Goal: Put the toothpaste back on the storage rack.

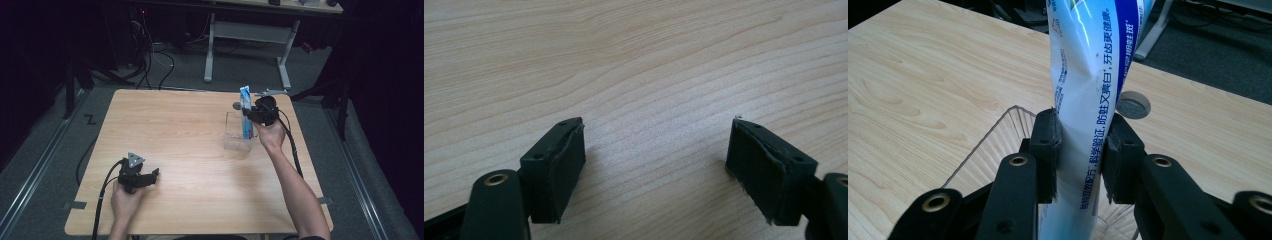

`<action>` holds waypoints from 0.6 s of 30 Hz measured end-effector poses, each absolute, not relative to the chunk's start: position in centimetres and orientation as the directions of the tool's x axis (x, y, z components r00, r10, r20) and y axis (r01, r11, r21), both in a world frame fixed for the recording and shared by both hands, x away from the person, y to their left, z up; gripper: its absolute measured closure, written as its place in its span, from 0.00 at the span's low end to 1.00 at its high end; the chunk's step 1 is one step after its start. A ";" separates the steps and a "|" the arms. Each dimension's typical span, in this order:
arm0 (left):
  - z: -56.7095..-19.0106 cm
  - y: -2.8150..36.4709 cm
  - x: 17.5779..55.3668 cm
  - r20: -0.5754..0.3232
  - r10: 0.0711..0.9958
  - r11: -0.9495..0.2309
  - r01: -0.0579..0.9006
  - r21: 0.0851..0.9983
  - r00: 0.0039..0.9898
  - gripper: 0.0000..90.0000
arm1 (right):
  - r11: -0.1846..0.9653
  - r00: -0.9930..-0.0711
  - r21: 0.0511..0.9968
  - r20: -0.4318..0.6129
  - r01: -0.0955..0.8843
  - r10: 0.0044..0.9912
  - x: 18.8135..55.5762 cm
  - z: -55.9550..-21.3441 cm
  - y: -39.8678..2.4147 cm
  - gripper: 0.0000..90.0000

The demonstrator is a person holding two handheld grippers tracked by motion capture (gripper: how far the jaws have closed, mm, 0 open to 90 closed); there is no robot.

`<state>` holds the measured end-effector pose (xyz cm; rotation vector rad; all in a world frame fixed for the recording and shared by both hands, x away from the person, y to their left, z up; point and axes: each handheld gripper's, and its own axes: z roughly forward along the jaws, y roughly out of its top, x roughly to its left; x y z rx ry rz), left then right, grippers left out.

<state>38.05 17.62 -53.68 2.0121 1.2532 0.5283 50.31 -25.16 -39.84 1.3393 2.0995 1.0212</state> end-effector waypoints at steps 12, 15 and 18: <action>-53.7 17.6 38.0 -0.021 0.893 -0.288 0.609 0.739 0.449 0.27 | 0.252 -0.438 0.778 0.034 0.576 0.898 50.0 -40.1 -25.3 0.79; -53.7 17.6 38.0 -0.021 0.893 -0.289 0.609 0.739 0.449 0.27 | 0.250 -0.433 0.772 0.036 0.584 0.901 49.9 -40.5 -25.5 0.79; -53.7 17.6 38.0 -0.020 0.893 -0.289 0.609 0.739 0.449 0.27 | 0.244 -0.431 0.775 0.040 0.583 0.902 49.7 -40.7 -25.7 0.79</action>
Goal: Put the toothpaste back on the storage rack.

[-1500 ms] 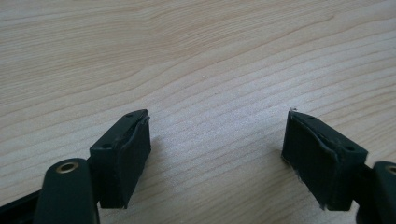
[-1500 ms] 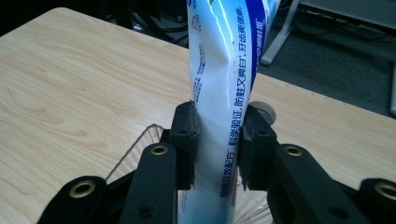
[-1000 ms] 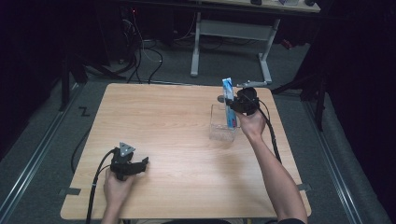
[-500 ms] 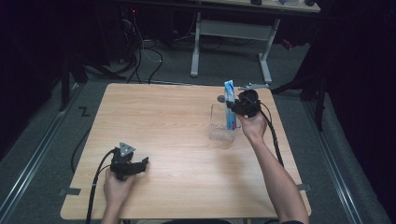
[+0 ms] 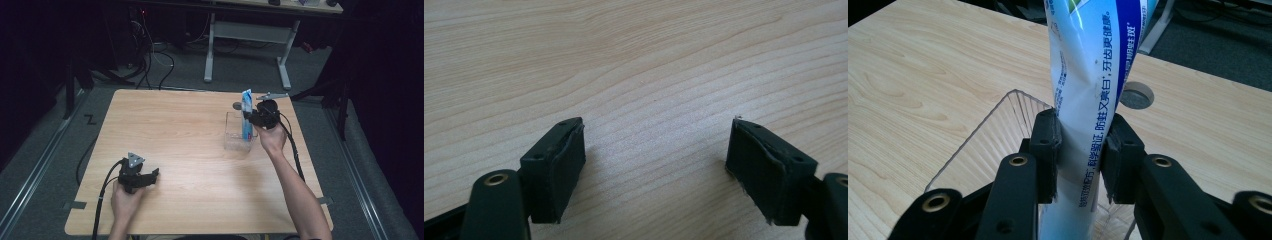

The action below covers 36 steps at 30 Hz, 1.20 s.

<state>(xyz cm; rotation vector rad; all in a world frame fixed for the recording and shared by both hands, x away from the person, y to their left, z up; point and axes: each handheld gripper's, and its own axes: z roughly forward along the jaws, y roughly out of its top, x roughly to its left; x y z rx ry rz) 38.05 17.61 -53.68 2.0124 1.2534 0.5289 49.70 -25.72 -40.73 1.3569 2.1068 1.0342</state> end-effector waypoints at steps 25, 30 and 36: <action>-53.7 17.6 38.1 -0.020 0.894 -0.289 0.609 0.739 0.448 0.27 | 0.197 -0.423 0.759 0.113 0.621 0.899 49.3 -42.2 -26.4 0.79; -53.7 17.6 38.1 -0.019 0.894 -0.290 0.609 0.739 0.448 0.27 | 0.195 -0.420 0.759 0.113 0.621 0.900 49.1 -42.1 -26.6 0.78; -53.7 17.6 38.1 -0.019 0.894 -0.290 0.609 0.739 0.448 0.27 | 0.190 -0.413 0.759 0.112 0.623 0.904 49.1 -42.2 -26.7 0.77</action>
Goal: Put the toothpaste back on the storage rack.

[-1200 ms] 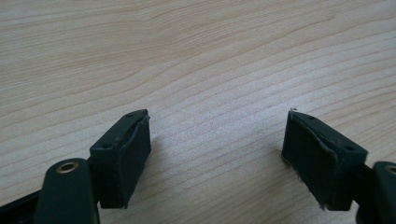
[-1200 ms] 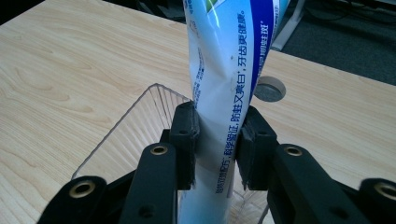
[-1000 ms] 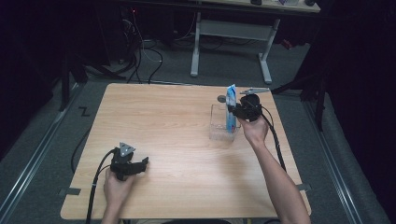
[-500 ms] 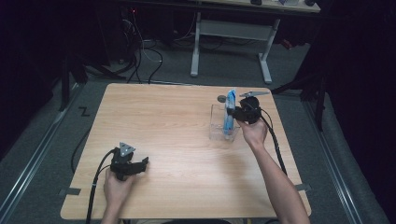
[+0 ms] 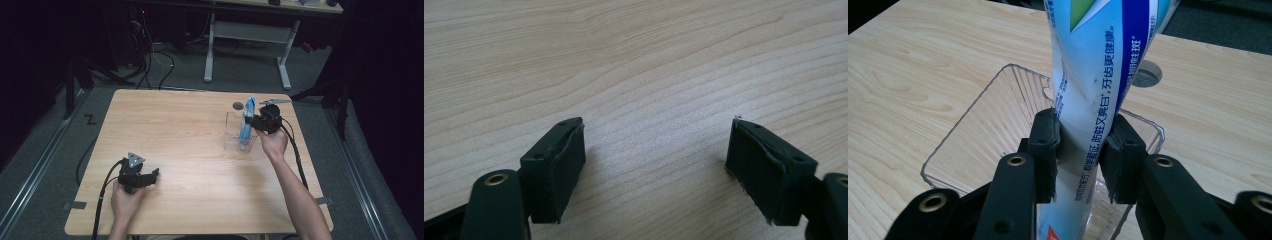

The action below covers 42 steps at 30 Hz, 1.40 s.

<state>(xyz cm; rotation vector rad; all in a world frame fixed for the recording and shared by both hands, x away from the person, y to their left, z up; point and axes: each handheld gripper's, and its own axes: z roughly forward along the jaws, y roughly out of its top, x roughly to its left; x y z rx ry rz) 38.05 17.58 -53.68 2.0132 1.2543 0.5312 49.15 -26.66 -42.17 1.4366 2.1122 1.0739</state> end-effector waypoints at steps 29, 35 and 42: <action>-53.7 17.6 38.1 -0.019 0.894 -0.290 0.609 0.739 0.448 0.27 | 0.212 -0.371 0.781 0.027 0.587 0.928 48.2 -41.3 -27.0 0.56; -53.7 17.6 38.1 -0.017 0.894 -0.291 0.609 0.738 0.448 0.27 | 0.202 -0.369 0.798 0.027 0.567 0.929 47.6 -40.5 -27.5 0.55; -53.7 17.6 38.1 -0.017 0.894 -0.291 0.609 0.738 0.448 0.27 | 0.188 -0.369 0.819 0.031 0.542 0.929 46.9 -39.6 -28.0 0.55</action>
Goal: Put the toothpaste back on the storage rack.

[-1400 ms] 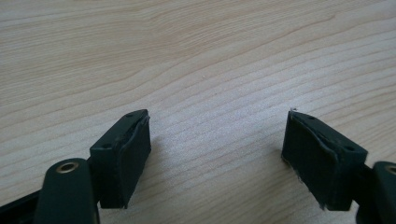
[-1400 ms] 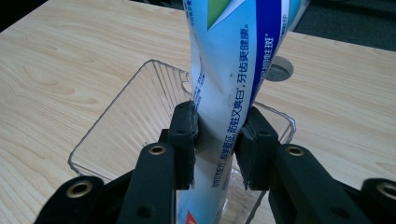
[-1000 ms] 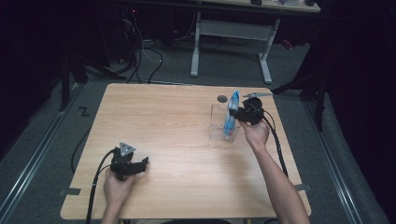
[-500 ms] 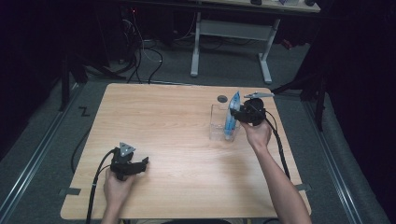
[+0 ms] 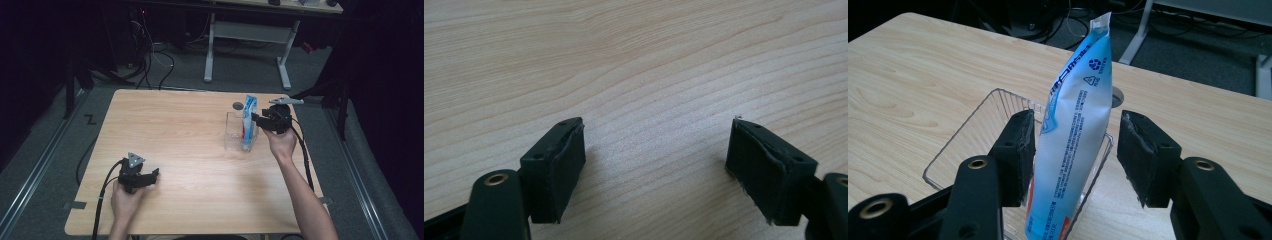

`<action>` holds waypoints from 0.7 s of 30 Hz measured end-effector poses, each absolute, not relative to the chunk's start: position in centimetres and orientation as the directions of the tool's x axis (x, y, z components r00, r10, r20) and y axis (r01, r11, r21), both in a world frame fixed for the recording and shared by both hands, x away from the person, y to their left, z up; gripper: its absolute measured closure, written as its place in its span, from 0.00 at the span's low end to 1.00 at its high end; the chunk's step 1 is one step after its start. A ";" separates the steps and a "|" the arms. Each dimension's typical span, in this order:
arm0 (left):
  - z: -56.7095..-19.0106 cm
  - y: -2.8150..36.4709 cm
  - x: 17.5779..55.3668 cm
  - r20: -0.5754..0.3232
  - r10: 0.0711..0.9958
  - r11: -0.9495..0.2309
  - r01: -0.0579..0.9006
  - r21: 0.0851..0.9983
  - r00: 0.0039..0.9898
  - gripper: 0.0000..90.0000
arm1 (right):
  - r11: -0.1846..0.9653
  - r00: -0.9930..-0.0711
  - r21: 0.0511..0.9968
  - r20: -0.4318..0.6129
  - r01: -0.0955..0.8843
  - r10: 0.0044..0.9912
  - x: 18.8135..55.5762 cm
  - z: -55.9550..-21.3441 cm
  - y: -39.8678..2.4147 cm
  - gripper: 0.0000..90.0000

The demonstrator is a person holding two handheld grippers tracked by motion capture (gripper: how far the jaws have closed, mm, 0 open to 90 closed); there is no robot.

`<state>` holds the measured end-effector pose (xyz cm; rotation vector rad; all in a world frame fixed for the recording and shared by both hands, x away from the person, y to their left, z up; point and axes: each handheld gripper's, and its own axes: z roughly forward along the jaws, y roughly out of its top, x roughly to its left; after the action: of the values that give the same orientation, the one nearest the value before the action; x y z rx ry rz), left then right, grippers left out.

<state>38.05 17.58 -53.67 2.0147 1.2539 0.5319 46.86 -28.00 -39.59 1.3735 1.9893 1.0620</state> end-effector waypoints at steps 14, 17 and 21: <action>-53.7 17.6 38.1 -0.018 0.894 -0.291 0.609 0.738 0.448 0.27 | 0.175 -0.376 0.840 0.037 0.513 0.926 45.5 -38.3 -29.1 0.56; -53.7 17.6 38.1 -0.017 0.894 -0.291 0.609 0.738 0.448 0.27 | 0.154 -0.368 0.849 0.051 0.505 0.928 44.9 -38.1 -29.7 0.57; -53.7 17.6 38.1 -0.017 0.894 -0.291 0.609 0.738 0.448 0.27 | 0.144 -0.364 0.852 0.058 0.503 0.930 44.3 -38.0 -30.6 0.57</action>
<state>38.05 17.57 -53.68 2.0149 1.2539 0.5323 44.27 -30.60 -38.05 1.3662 1.9331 1.1363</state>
